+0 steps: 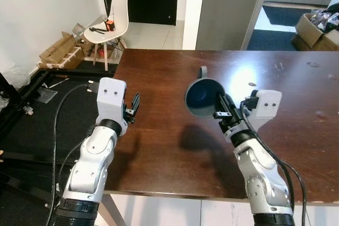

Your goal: Setting the table

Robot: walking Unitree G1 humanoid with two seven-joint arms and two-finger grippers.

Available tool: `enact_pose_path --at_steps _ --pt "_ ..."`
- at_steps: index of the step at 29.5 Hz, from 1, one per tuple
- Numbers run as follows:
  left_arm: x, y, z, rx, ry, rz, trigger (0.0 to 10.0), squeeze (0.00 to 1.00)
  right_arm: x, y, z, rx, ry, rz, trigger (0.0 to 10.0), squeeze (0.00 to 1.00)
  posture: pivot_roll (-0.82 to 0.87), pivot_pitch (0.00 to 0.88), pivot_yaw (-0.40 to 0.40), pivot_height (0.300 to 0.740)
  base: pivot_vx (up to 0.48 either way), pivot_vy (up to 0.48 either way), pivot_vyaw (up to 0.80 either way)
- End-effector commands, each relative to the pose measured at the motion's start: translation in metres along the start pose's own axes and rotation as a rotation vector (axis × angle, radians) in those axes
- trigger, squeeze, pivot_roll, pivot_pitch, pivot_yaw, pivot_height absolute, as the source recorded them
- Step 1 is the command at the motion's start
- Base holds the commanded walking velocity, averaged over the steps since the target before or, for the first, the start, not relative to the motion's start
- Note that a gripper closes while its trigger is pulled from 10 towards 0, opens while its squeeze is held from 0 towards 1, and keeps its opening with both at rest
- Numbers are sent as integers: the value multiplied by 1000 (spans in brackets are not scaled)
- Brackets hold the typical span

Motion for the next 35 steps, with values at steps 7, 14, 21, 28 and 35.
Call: enact_pose_path --at_steps 7,14,21,28,35 --pt "1 -8 -10 73 -73 -83 10000 0 7 -27 5 2 -13 -166 10000 0 -22 0 88 740 0 0 0" --pt "-3 18 -15 201 -304 -37 10000 0 47 -22 20 -9 32 -285 10000 0 33 30 92 740 0 0 0" --pt "-18 33 -22 251 -369 -20 10000 0 66 -24 22 7 99 -412 10000 0 99 68 78 740 0 0 0" --pt "-40 37 -19 231 -389 -25 10000 0 75 -25 27 69 106 -479 10000 0 136 102 72 740 0 0 0" --pt "-58 42 -18 211 -440 -40 10000 0 86 -13 34 20 93 -492 10000 0 156 124 69 740 0 0 0"
Point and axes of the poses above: a point about 5 cm out from each wrist's last joint towards the gripper, its own x axis pointing out of the wrist towards the gripper, its own y axis along the axis of the wrist's last joint, z = x × y, the point moved 1 cm from there along x, pointing out of the wrist towards the gripper, and after that the axes turned 2 degrees about x, right-handed, at the moved point
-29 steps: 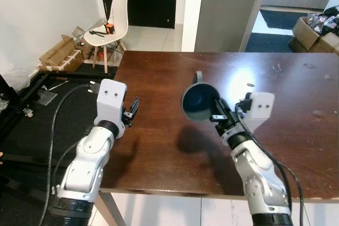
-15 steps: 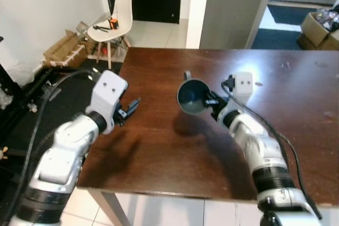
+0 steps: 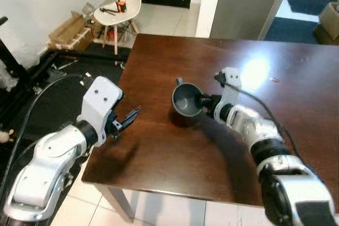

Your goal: Setting the table

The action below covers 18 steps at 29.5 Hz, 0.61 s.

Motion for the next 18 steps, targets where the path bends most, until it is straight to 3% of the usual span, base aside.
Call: enact_pose_path --at_steps 1,12,13,14,15,18 --pt "-5 2 1 -5 -17 -1 10000 0 0 0 2 -3 0 -4 10000 0 156 124 69 740 0 0 0" --pt "-8 5 4 -23 -24 -15 10000 0 -4 4 15 -37 -50 -10 10000 0 144 120 75 740 0 0 0" --pt "-8 5 4 -25 -25 -14 10000 0 -4 5 16 -38 -59 -3 10000 361 144 120 75 740 0 0 0" --pt "-8 5 4 -27 -27 -14 10000 0 -5 5 17 -37 -64 5 10000 518 143 119 76 740 0 0 0" --pt "-8 6 5 -29 -29 -15 10000 0 -5 7 18 -36 -72 15 10000 980 143 118 77 740 0 0 0" --pt "-8 6 5 -31 -31 -15 10000 0 -5 10 18 -29 -73 32 10000 1000 143 116 77 740 0 0 0"
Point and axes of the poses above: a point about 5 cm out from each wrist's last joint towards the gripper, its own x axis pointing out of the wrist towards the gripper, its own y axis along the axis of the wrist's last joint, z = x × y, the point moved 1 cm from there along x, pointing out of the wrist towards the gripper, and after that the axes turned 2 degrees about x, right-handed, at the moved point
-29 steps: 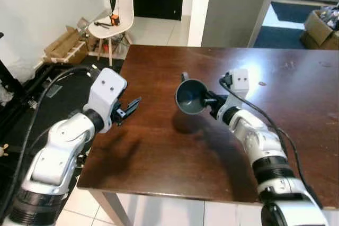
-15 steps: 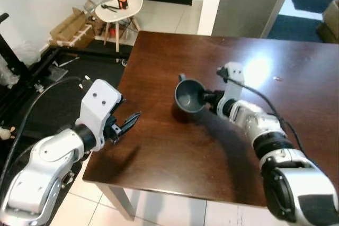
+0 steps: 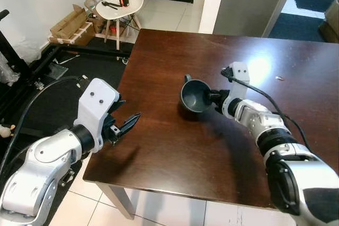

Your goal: Setting the table

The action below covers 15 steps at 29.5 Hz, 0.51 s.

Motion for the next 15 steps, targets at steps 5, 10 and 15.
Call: enact_pose_path --at_steps 5,10,15 --pt "-1 -1 4 -4 -16 -11 10000 0 0 12 -1 14 22 67 10000 1000 137 111 78 740 0 0 0" --pt "2 -1 6 -10 -21 -8 10000 0 0 20 -3 2 55 94 10000 1000 126 102 79 740 0 0 0" --pt "6 0 6 -13 -20 3 10000 0 -4 29 0 -59 60 136 10000 0 113 92 73 740 0 0 0"
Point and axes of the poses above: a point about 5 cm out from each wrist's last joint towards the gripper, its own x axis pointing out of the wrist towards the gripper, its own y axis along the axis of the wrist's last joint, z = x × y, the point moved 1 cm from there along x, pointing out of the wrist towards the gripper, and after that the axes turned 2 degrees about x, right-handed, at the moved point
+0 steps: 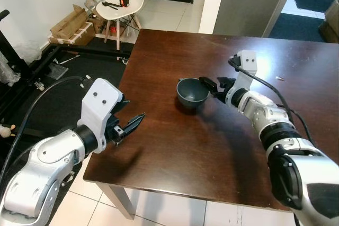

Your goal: Setting the table

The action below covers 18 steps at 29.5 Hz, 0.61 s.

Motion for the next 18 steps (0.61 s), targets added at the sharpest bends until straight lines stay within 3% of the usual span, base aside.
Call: enact_pose_path --at_steps 1,4,5,6,8,9,11,13,14,15,16,18 --pt "2 -3 2 -6 -4 -9 10000 0 -2 6 2 -49 7 28 10000 0 109 88 71 740 0 0 0" --pt "4 -3 2 -17 12 3 10000 0 -5 15 2 -80 25 90 10000 0 103 82 71 740 0 0 0" --pt "7 -6 3 -38 46 10 10000 0 -14 18 -1 -161 31 179 10000 0 85 69 73 740 0 0 0" --pt "7 -6 3 -38 46 10 10000 0 -14 18 -1 -161 31 179 10000 0 85 69 73 740 0 0 0" --pt "9 -15 -1 -81 169 3 10000 0 -40 13 -19 -241 34 288 10000 0 55 53 76 740 0 0 0" --pt "9 -15 -1 -81 169 3 10000 0 -40 13 -19 -241 34 288 10000 0 55 53 76 740 0 0 0" --pt "9 -21 -5 -105 255 -1 10000 0 -58 3 -29 -248 32 316 10000 0 36 47 79 740 0 0 0" --pt "9 -21 -5 -108 263 -1 10000 0 -60 2 -30 -250 32 317 10000 0 36 47 79 740 0 0 0" --pt "6 -28 -6 -148 328 -6 10000 0 -80 -13 -42 -249 8 331 10000 0 -5 30 78 740 0 0 0" --pt "6 -28 -6 -148 328 -6 10000 0 -80 -13 -42 -249 8 331 10000 0 -5 30 78 740 0 0 0" --pt "3 -35 -4 -175 360 -12 10000 0 -98 -26 -52 -218 -34 350 10000 0 -36 19 83 740 0 0 0" --pt "1 -38 -3 -186 364 -13 10000 0 -105 -31 -56 -187 -59 358 10000 0 -36 19 83 740 0 0 0"
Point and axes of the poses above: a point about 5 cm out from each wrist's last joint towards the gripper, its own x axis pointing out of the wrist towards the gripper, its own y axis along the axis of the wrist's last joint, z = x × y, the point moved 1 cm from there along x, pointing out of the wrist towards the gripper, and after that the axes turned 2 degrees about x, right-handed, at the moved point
